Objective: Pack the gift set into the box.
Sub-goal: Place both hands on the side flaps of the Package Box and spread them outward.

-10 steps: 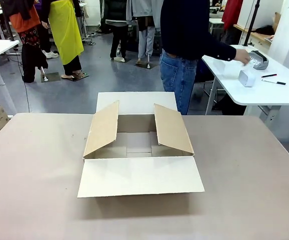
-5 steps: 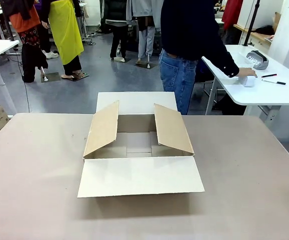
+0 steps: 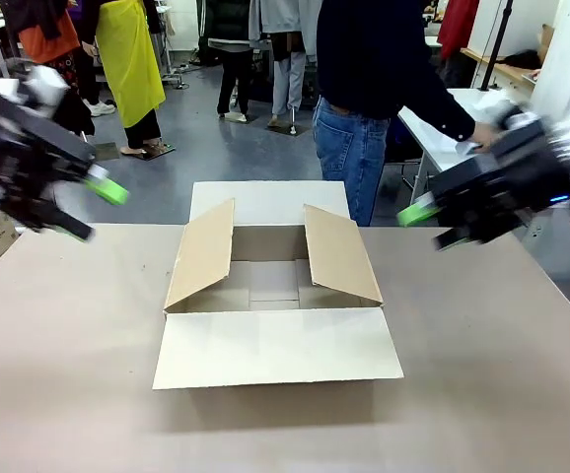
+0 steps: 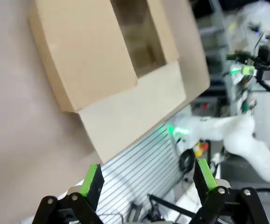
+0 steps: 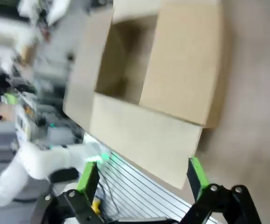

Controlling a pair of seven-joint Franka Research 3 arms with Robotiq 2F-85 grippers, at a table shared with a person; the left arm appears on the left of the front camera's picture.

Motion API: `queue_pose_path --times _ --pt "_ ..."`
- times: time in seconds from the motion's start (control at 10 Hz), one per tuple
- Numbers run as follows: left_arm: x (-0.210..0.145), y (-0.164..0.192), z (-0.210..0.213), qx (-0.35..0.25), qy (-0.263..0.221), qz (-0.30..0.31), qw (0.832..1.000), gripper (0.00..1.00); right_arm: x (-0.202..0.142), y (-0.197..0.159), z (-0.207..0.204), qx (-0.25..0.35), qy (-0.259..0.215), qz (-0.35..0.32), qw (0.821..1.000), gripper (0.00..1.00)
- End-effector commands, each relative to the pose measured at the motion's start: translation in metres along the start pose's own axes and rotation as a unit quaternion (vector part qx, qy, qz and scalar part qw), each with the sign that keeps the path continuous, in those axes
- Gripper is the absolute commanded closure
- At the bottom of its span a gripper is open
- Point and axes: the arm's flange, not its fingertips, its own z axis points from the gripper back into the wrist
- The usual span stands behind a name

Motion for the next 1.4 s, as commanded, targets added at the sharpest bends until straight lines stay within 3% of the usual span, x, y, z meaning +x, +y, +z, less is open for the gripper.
queue_pose_path --times 0.0,0.1,0.2,0.3,0.5,0.6,0.7,0.9,1.0,1.1,1.3 --pt "0.022 0.021 0.000 -0.005 0.052 0.002 0.999 0.00 0.015 -0.009 -0.021 -0.075 0.043 0.047 0.995 0.00" --pt "0.000 0.000 0.000 0.000 0.000 0.000 1.000 0.00 0.000 0.000 0.000 0.000 0.000 0.000 1.000 0.00" --pt "0.000 0.000 0.000 0.000 0.000 0.000 1.000 0.00 0.000 0.000 0.000 0.000 0.000 0.000 1.000 0.00" --pt "0.015 -0.003 -0.028 0.004 0.038 -0.006 0.999 0.00 0.000 0.016 -0.038 -0.037 0.040 0.037 0.998 0.00" --pt "0.040 -0.033 -0.073 0.103 0.021 0.042 0.994 0.00 0.027 0.031 -0.069 -0.038 -0.028 -0.004 0.999 0.00" --pt "0.050 -0.046 -0.091 0.149 0.033 0.045 0.987 0.00 0.035 0.031 -0.078 -0.045 -0.030 -0.017 0.998 0.00" --pt "0.060 -0.058 -0.111 0.195 0.037 0.045 0.979 0.00 0.011 0.019 -0.043 -0.032 0.005 0.024 0.999 0.00" --pt "0.082 -0.083 -0.154 0.299 0.011 0.057 0.953 0.00 0.011 0.019 -0.043 -0.032 0.005 0.024 0.999 0.00" --pt "0.049 -0.063 -0.127 0.189 0.016 0.026 0.982 0.00 0.011 0.019 -0.043 -0.032 0.005 0.024 0.999 0.00" --pt "0.049 -0.063 -0.127 0.189 0.016 0.026 0.982 0.00 0.011 0.019 -0.043 -0.032 0.005 0.024 0.999 0.00" --pt "0.072 -0.080 -0.161 0.273 -0.006 0.049 0.961 0.00 0.011 0.019 -0.043 -0.032 0.005 0.024 0.999 0.00"
